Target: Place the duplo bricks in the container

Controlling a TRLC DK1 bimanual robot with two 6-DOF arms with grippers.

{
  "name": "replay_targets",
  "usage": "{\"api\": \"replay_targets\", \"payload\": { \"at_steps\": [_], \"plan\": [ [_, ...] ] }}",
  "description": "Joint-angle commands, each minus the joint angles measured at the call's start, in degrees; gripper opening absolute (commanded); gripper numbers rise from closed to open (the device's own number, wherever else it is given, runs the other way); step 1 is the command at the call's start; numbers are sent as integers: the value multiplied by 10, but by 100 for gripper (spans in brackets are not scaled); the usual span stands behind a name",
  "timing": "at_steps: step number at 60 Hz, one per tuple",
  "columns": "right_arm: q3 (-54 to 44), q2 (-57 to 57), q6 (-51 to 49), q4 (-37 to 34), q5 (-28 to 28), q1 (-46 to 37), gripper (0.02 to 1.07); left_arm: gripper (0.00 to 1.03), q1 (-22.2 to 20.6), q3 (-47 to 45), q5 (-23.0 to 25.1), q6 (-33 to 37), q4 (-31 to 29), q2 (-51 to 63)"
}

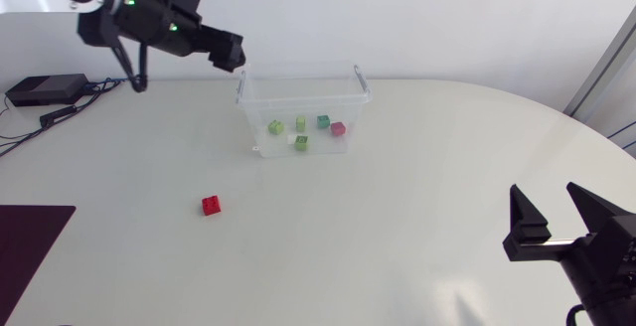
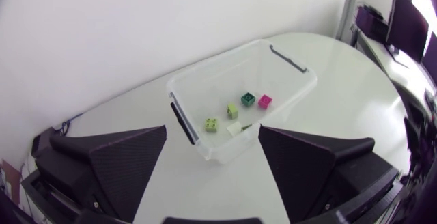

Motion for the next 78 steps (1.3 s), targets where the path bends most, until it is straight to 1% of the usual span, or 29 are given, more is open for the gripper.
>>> {"api": "replay_targets", "payload": {
  "at_steps": [1,2,4,5,7,10,11,13,16,21,23,28,38,40,41,42,50,54,56,58,61,62,64,66,68,69,73,75,78],
  "plan": [
    [-11,-3,7,-5,-2,-2,103,95,9,-90,12,178,-16,-15],
    [-11,-3,7,-5,-2,-2,103,95,8,-105,10,246,-22,-16],
    [-11,-3,7,-5,-2,-2,103,95,6,-132,4,339,-32,-12],
    [-11,-3,7,-5,-2,-2,103,95,8,-148,3,346,-33,-12],
    [-11,-3,7,-5,-2,-2,103,95,12,-163,4,350,-32,-11],
    [-11,-3,7,-4,-2,-2,103,95,25,-173,11,355,-46,-1],
    [-11,-3,7,-4,-2,-2,103,95,35,-177,31,358,-52,3],
    [-11,-3,7,-5,-2,-2,103,95,48,-183,57,371,-59,7],
    [-11,-3,7,-4,-2,-2,103,95,61,-190,86,401,-71,13],
    [-11,-3,7,-4,-2,-2,103,95,80,-190,128,433,-85,38],
    [-11,-3,7,-4,-2,-2,103,94,83,-189,133,440,-85,46],
    [-11,-3,7,-4,-2,-2,103,92,92,-182,134,465,-87,83],
    [-11,-3,7,-4,-2,-2,103,91,99,-170,132,472,-96,151],
    [-11,-3,7,-4,-2,-2,103,91,100,-170,126,472,-97,159],
    [-11,-3,7,-4,-2,-2,103,88,100,-170,116,471,-97,170],
    [-11,-3,7,-5,-2,-2,103,87,100,-171,113,471,-97,173],
    [-11,-3,7,-4,-2,-2,103,87,105,-177,89,476,-96,190],
    [-11,-3,7,-5,-2,-2,103,83,106,-177,76,481,-96,199],
    [-11,-3,7,-5,-2,-2,103,83,106,-177,69,481,-96,205],
    [-11,-3,7,-4,-2,-2,103,78,106,-176,61,482,-93,213],
    [-11,-3,7,-4,-2,-2,103,76,106,-174,60,482,-92,219],
    [-11,-3,7,-4,-2,-2,103,70,106,-174,55,483,-90,224],
    [-11,-3,7,-5,-2,-2,103,65,106,-173,52,483,-87,227],
    [-11,-3,7,-5,-2,-2,103,53,105,-173,50,482,-80,228],
    [-11,-3,7,-4,-2,-2,103,37,104,-177,50,484,-73,228],
    [-11,-3,7,-4,-2,-2,103,31,104,-177,50,483,-69,227],
    [-11,-3,7,-5,-2,-2,103,29,106,-183,53,490,-64,216],
    [-11,-3,7,-4,-2,-2,103,25,105,-184,56,492,-65,209],
    [-11,-3,7,-4,-2,-2,103,24,105,-184,67,496,-75,196]
  ]
}}
